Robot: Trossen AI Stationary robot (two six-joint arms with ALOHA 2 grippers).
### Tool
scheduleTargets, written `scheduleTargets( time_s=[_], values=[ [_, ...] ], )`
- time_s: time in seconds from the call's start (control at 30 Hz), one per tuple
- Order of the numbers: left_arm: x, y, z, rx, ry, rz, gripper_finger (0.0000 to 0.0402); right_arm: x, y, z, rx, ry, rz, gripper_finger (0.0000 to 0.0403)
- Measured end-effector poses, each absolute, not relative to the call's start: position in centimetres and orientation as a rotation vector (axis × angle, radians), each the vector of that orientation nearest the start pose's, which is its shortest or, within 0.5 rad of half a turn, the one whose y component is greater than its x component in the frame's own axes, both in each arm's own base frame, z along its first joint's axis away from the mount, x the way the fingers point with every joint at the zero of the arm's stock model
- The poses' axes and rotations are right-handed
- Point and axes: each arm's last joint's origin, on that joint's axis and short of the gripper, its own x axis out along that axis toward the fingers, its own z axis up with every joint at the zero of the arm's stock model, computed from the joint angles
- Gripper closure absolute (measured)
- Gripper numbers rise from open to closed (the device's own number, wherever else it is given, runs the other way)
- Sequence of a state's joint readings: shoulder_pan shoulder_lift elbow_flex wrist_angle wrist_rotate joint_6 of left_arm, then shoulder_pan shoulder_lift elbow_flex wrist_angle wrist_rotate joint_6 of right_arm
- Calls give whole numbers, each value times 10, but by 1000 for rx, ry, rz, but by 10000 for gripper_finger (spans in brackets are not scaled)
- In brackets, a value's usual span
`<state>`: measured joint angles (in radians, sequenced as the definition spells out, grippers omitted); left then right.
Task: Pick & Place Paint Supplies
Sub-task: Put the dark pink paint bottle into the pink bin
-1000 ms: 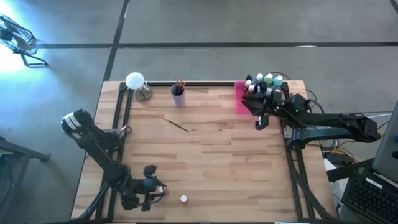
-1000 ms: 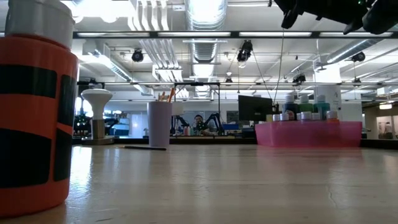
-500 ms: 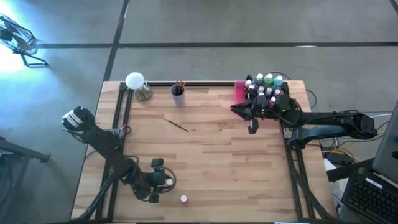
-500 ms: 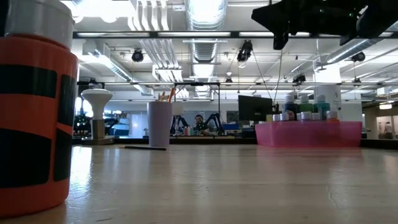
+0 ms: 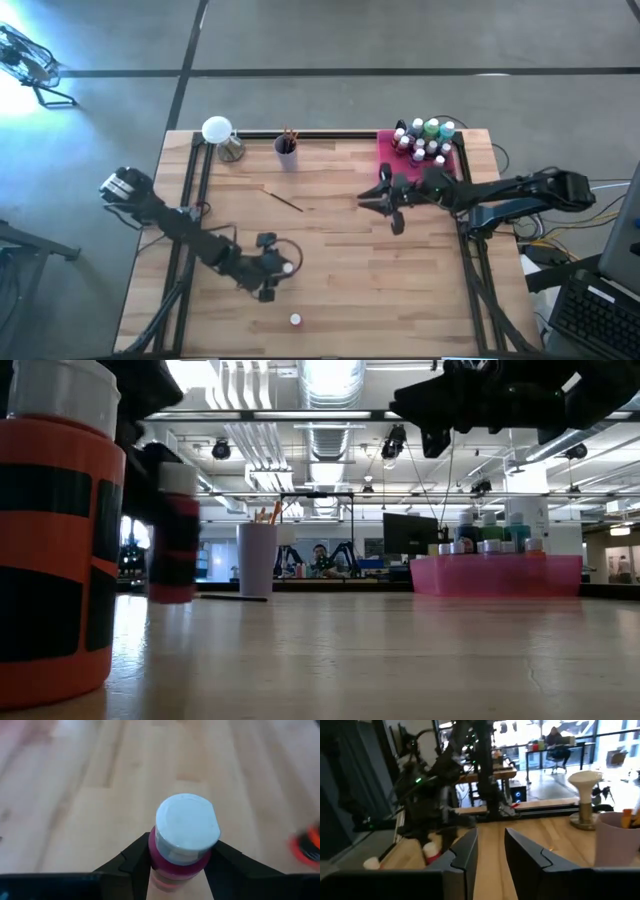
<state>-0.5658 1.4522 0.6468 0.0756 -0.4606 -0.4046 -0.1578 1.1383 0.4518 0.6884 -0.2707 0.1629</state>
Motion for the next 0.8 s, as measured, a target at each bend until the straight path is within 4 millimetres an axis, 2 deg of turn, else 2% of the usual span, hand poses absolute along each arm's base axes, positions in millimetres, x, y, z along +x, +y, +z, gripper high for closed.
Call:
scheduleTargets(
  time_s=[0.3,0.5,0.63,0.8],
  values=[
    [269,-95,186,-25,534,37,243,247,-12,226,54,53,182,319],
    [286,-65,198,-40,486,44,243,262,-5,221,60,89,209,327],
    [294,-50,205,-37,470,36,243,276,-2,219,63,110,223,304],
    [300,-40,214,-20,446,19,243,295,-1,218,61,129,229,257]
  ],
)
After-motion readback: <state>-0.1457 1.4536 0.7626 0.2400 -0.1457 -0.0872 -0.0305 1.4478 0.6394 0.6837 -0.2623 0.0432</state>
